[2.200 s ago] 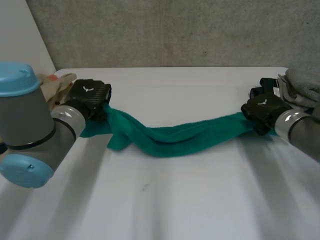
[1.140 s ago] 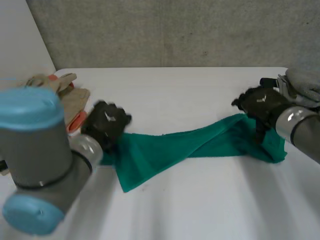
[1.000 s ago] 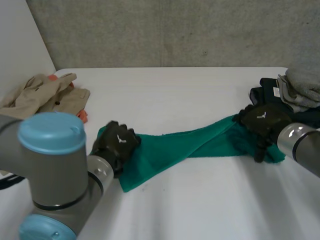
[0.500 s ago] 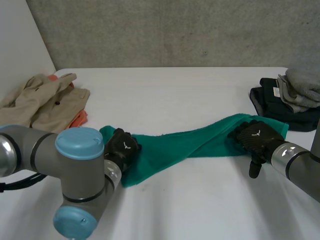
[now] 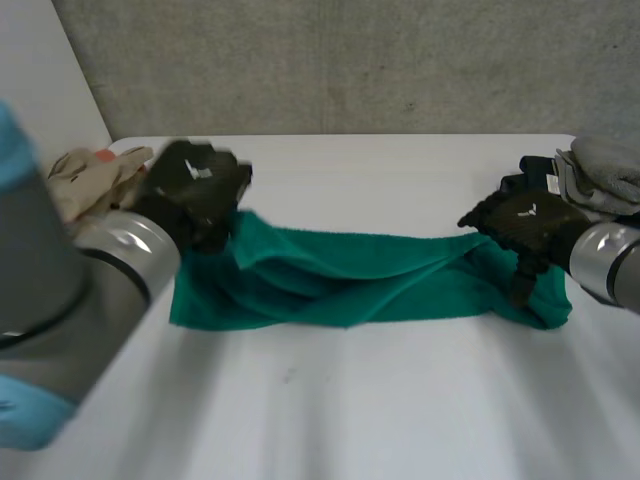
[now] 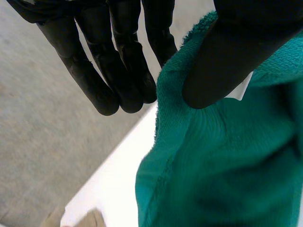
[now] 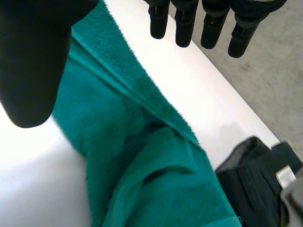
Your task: Fold the laundry.
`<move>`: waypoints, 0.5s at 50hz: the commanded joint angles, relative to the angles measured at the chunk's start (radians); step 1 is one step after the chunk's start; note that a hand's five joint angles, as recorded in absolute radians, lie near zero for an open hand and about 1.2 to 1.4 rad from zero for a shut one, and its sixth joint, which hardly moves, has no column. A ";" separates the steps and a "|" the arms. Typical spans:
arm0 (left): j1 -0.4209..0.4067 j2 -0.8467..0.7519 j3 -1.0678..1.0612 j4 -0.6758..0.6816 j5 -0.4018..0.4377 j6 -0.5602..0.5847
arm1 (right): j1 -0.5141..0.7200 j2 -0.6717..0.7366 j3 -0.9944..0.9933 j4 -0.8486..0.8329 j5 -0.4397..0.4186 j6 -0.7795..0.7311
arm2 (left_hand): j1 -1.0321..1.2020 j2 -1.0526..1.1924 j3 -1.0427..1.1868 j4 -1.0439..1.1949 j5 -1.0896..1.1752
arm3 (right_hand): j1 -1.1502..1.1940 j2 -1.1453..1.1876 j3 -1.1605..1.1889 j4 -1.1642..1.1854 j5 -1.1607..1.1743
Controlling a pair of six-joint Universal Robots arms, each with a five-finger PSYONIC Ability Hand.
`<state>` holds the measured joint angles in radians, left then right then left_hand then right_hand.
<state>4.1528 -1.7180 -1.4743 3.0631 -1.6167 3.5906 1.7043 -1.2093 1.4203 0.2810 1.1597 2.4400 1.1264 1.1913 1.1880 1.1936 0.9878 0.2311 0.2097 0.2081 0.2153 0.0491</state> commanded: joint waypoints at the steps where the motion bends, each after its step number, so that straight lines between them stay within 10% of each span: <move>1: 0.032 0.083 0.101 -0.125 0.101 -0.170 | 0.021 0.178 -0.289 0.193 -0.098 -0.062 | 0.270 0.205 0.208 0.203 0.234 | 0.055 0.076 0.078 0.071 0.062; 25: 0.073 0.078 0.276 -0.207 0.138 -0.242 | 0.164 0.646 -0.784 0.233 -0.133 0.100 | 0.270 0.205 0.208 0.203 0.234 | 0.392 0.413 0.415 0.407 0.399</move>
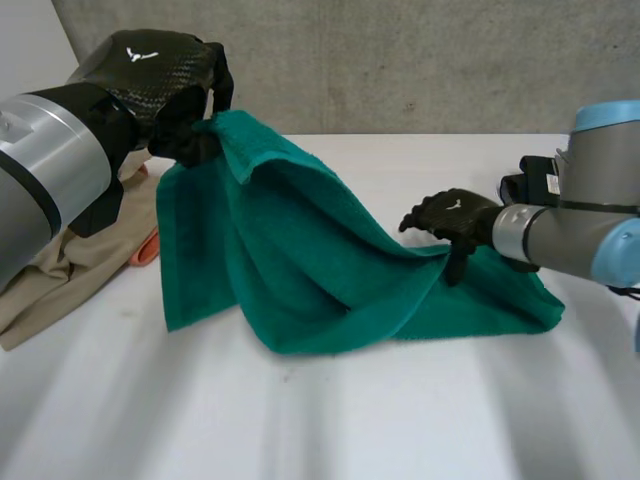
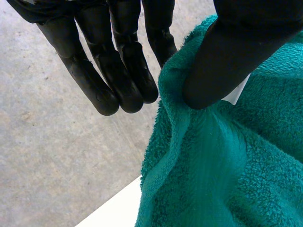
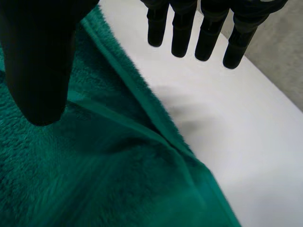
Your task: Fold the laundry.
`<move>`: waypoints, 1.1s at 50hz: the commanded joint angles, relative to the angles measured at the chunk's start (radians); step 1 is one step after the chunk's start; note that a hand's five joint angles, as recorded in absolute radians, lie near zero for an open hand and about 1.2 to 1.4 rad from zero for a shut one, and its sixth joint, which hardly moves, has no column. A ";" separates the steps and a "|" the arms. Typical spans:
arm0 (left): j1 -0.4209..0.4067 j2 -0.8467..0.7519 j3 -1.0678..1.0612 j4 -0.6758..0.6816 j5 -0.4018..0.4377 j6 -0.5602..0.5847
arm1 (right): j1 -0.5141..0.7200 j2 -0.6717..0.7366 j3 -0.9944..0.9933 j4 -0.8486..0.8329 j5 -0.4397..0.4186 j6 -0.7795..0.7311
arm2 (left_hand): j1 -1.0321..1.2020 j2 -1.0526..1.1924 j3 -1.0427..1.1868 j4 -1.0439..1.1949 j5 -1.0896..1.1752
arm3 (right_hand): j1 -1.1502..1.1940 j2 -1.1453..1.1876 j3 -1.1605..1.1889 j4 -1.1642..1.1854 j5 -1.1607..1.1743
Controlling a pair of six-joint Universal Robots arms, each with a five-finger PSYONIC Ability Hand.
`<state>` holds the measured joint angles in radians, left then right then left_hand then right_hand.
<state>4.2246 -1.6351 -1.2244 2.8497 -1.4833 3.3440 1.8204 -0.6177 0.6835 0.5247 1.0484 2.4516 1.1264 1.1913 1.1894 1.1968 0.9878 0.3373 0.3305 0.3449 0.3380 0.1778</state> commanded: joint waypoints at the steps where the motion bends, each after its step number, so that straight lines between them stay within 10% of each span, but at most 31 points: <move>1: 0.001 -0.008 0.032 0.007 0.005 0.008 | 0.054 0.061 -0.053 -0.018 -0.025 0.102 | 0.270 0.205 0.207 0.199 0.234 | 0.423 0.430 0.415 0.422 0.408; 4: 0.003 -0.019 0.052 0.008 0.002 0.008 | 0.066 0.084 -0.102 -0.103 -0.013 0.144 | 0.270 0.205 0.207 0.199 0.234 | 1.058 1.065 1.051 1.057 1.043; 13: 0.112 -0.167 0.280 0.166 -0.076 0.005 | 0.043 -0.043 -0.340 -0.477 0.396 0.305 | 0.270 0.205 0.207 0.199 0.234 | 1.059 1.066 1.051 1.058 1.044; 25: 0.149 -0.348 0.481 0.184 -0.187 -0.090 | 0.050 -0.425 0.069 -0.443 0.263 0.342 | 0.270 0.205 0.207 0.199 0.234 | 1.059 1.066 1.051 1.058 1.044; 40: 0.170 -0.512 0.106 0.232 -0.147 -0.090 | 0.073 -0.277 0.528 -0.399 0.223 0.165 | 0.270 0.205 0.207 0.199 0.234 | 1.041 1.048 1.034 1.040 1.026; 55: 0.210 -0.367 -0.043 0.243 -0.081 -0.084 | 0.016 -0.384 0.634 -0.301 0.251 0.230 | 0.270 0.205 0.207 0.199 0.234 | 0.313 0.320 0.305 0.312 0.298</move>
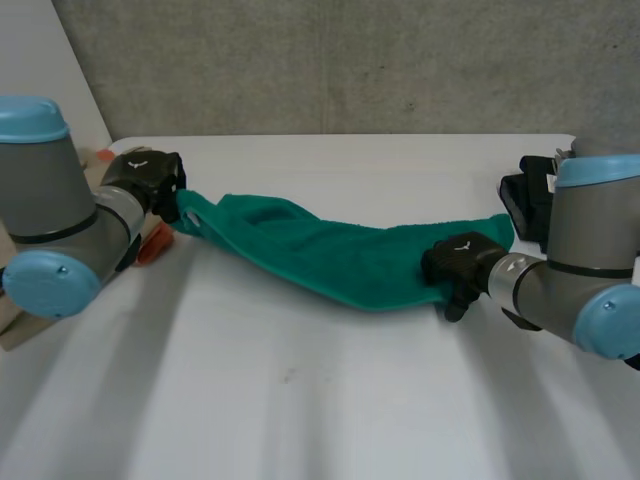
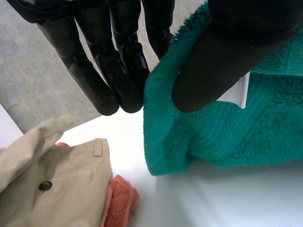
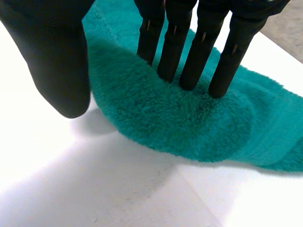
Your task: Fold the laundry.
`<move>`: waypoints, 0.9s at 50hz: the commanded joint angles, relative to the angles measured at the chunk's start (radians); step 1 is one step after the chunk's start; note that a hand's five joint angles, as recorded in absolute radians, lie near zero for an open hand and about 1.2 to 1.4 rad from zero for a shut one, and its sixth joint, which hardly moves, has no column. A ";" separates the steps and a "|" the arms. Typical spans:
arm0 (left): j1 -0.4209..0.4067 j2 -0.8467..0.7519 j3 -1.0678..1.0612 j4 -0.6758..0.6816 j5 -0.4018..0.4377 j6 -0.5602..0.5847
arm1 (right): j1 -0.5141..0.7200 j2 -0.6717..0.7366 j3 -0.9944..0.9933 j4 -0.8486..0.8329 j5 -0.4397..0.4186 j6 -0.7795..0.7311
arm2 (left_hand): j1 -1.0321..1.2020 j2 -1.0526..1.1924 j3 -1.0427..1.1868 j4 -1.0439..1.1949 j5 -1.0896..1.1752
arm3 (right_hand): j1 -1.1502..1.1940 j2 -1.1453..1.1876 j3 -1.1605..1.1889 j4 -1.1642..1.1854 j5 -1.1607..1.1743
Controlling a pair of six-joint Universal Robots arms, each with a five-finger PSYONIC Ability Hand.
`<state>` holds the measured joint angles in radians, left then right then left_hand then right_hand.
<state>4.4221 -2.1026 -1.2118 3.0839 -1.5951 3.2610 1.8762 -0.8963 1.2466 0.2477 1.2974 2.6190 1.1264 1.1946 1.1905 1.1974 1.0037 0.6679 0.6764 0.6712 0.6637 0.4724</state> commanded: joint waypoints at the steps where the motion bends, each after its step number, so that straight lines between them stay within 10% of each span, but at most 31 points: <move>1: 0.016 0.119 -0.067 0.015 0.043 -0.003 | -0.054 -0.124 0.092 -0.042 0.003 0.082 | 0.270 0.202 0.206 0.199 0.218 | -0.018 -0.026 -0.021 -0.014 0.003; 23: 0.017 0.181 -0.106 0.038 0.067 -0.003 | -0.080 -0.023 0.171 -0.203 -0.006 0.386 | 0.270 0.202 0.206 0.199 0.218 | -0.009 -0.017 -0.012 -0.005 0.012; 31: 0.008 0.184 -0.121 0.033 0.061 0.003 | -0.074 0.011 0.142 -0.261 0.039 0.363 | 0.270 0.202 0.206 0.199 0.218 | 0.728 0.720 0.725 0.733 0.749; 39: 0.010 0.263 -0.163 -0.060 0.024 0.095 | -0.100 -0.199 0.159 -0.098 0.062 0.103 | 0.270 0.202 0.206 0.199 0.218 | 0.728 0.720 0.725 0.733 0.749; 45: 0.014 0.279 -0.201 -0.292 -0.003 0.304 | -0.184 -0.247 0.110 0.364 0.002 -0.331 | 0.270 0.202 0.206 0.199 0.218 | 0.728 0.720 0.725 0.733 0.749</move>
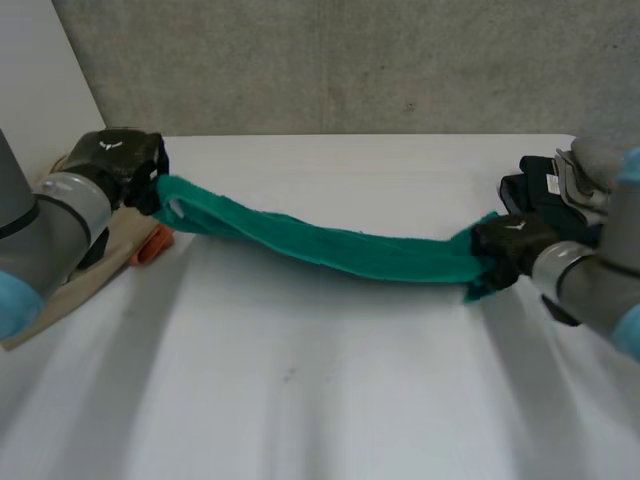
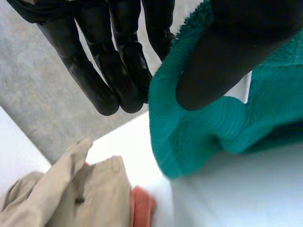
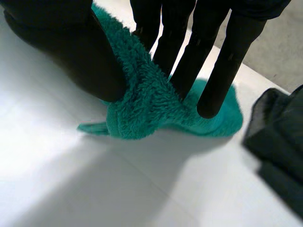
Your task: Fold the laundry.
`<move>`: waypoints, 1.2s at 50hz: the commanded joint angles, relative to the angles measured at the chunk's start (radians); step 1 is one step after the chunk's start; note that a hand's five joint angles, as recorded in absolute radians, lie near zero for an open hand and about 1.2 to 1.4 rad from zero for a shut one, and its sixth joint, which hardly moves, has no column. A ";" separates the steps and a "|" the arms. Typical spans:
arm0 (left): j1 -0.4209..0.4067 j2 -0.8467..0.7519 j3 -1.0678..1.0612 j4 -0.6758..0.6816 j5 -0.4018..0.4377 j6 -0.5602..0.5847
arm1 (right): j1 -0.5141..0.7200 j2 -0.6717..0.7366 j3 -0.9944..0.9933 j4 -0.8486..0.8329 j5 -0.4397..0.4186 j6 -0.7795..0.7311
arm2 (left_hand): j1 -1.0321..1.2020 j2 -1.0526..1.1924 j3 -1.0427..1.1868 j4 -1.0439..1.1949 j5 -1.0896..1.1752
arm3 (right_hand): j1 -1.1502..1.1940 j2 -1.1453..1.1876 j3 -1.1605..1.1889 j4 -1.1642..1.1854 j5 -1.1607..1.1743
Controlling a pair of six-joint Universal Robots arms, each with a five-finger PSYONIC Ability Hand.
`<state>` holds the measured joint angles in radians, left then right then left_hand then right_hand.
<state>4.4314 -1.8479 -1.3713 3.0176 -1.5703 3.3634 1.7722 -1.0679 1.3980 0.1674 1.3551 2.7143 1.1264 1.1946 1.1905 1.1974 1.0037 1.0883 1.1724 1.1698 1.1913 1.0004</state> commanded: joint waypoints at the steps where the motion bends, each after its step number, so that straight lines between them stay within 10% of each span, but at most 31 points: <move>1: 0.005 0.018 -0.046 -0.252 -0.025 0.224 | -0.089 -0.073 -0.050 0.501 -0.053 -0.485 | 0.270 0.202 0.206 0.199 0.218 | 0.308 0.224 0.226 0.205 0.221; 5: 0.019 -0.033 -0.055 -0.339 0.001 0.313 | -0.103 -0.034 -0.096 0.705 -0.016 -0.683 | 0.270 0.202 0.206 0.199 0.218 | 0.308 0.224 0.226 0.205 0.221; 13: -0.007 -0.201 0.131 -0.284 0.000 0.332 | -0.028 0.080 -0.313 0.581 0.064 -0.599 | 0.270 0.202 0.206 0.199 0.218 | 0.308 0.224 0.226 0.205 0.221; 20: -0.011 -0.214 0.629 -0.137 -0.100 0.109 | 0.024 0.059 -0.681 0.194 0.124 -0.319 | 0.270 0.202 0.206 0.199 0.218 | 0.308 0.224 0.226 0.205 0.221; 28: 0.006 -0.175 0.816 0.078 -0.128 -0.085 | 0.021 -0.084 -0.567 -0.328 0.049 -0.044 | 0.270 0.202 0.206 0.199 0.218 | 0.308 0.224 0.226 0.205 0.221; 42: 0.002 -0.197 0.497 0.020 -0.122 -0.042 | 0.073 -0.015 -0.461 -0.022 -0.059 -0.109 | 0.270 0.202 0.206 0.199 0.218 | 0.308 0.224 0.226 0.205 0.221; 47: -0.064 -0.229 0.284 0.041 -0.070 -0.079 | 0.137 -0.009 -0.422 0.070 -0.042 -0.212 | -0.756 -0.824 -0.820 -0.827 -0.807 | 0.308 0.224 0.226 0.205 0.221; 60: -0.217 -0.361 0.238 0.129 -0.066 -0.144 | 0.269 -0.155 -0.458 0.075 0.038 -0.174 | -0.952 -1.020 -1.016 -1.023 -1.004 | 0.308 0.224 0.226 0.205 0.221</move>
<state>4.2787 -2.1516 -1.1612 3.1093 -1.6319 3.2410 1.9819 -1.1396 0.9618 0.2452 1.3744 2.4905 0.2148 0.2053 0.2120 0.2005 0.0465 1.0883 1.1725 1.1906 1.1925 1.0191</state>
